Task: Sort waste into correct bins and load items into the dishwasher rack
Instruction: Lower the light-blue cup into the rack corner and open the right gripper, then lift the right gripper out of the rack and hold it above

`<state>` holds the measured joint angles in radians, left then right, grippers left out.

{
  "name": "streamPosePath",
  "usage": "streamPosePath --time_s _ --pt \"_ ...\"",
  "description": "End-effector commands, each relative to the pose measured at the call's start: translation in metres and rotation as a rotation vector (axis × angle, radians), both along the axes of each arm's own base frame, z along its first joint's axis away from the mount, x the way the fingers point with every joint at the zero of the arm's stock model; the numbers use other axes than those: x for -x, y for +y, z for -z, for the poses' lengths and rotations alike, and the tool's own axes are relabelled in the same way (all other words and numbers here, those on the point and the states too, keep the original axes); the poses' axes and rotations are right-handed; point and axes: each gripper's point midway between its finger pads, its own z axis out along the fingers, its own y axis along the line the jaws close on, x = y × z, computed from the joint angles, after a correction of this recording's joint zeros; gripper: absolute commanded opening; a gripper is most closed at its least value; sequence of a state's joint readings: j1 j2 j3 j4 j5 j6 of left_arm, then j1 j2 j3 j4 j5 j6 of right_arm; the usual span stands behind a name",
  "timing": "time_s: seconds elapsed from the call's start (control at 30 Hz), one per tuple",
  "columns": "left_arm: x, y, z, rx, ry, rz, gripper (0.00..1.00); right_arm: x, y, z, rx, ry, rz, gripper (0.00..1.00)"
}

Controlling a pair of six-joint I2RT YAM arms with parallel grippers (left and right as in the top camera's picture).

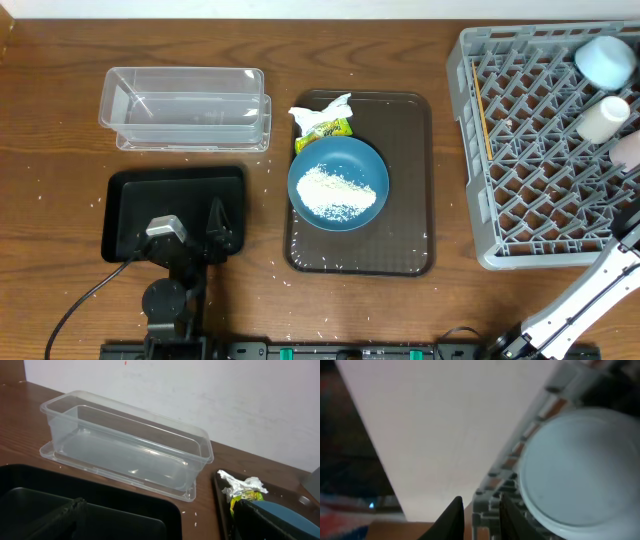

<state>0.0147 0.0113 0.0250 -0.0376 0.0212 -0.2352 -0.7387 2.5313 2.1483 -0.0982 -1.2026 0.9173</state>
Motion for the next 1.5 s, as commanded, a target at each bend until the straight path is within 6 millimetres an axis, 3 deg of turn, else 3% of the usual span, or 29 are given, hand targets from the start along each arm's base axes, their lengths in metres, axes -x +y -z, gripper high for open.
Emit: streamPosePath --time_s 0.0,0.1,0.2,0.3,0.43,0.5,0.57,0.63,0.77,0.9,0.97,1.03,1.2,1.47 --pt "0.001 0.000 0.018 -0.007 0.055 -0.004 0.95 0.006 -0.003 -0.038 0.125 0.003 0.067 0.22" --pt "0.001 0.000 0.018 -0.007 0.055 -0.004 0.95 0.019 -0.006 -0.033 0.204 0.118 0.134 0.22" --pt "0.001 0.000 0.018 -0.007 0.054 -0.004 0.95 0.035 -0.008 -0.040 0.342 0.211 0.189 0.23" --pt "0.001 0.000 0.018 -0.007 0.055 -0.004 0.95 0.048 -0.002 -0.063 0.466 0.240 0.204 0.29" --pt "0.001 0.000 0.018 -0.007 0.055 -0.004 0.95 0.059 0.029 -0.100 0.562 0.210 0.150 0.35" --pt "0.001 0.000 0.018 -0.007 0.054 -0.004 0.95 0.063 0.049 -0.111 0.576 0.201 0.109 0.48" --pt "0.001 0.000 0.018 -0.007 0.054 -0.004 0.95 0.065 0.080 -0.120 0.579 0.174 0.023 0.72" --pt "0.001 0.000 0.018 -0.007 0.054 -0.004 0.95 0.068 0.114 -0.119 0.573 0.156 -0.085 0.78" --pt "0.001 0.000 0.018 -0.007 0.054 -0.004 0.95 0.072 0.188 -0.091 0.609 0.251 -0.282 0.80" --pt "0.001 0.000 0.018 -0.007 0.054 -0.004 0.95 0.073 0.242 -0.058 0.782 0.410 -0.362 0.83" --pt "0.001 0.000 0.018 -0.007 0.055 -0.004 0.95 0.072 0.267 -0.050 0.881 0.462 -0.373 0.94" --pt "0.001 0.000 0.018 -0.007 0.055 -0.004 0.95 0.070 0.287 -0.046 0.953 0.483 -0.377 0.99" --pt "0.001 0.000 0.018 -0.007 0.055 -0.004 0.95 0.069 0.354 -0.047 1.045 0.420 -0.462 0.99" --pt "0.001 0.000 0.018 -0.007 0.054 -0.004 0.95 0.087 0.438 -0.047 1.087 0.327 -0.617 0.99"
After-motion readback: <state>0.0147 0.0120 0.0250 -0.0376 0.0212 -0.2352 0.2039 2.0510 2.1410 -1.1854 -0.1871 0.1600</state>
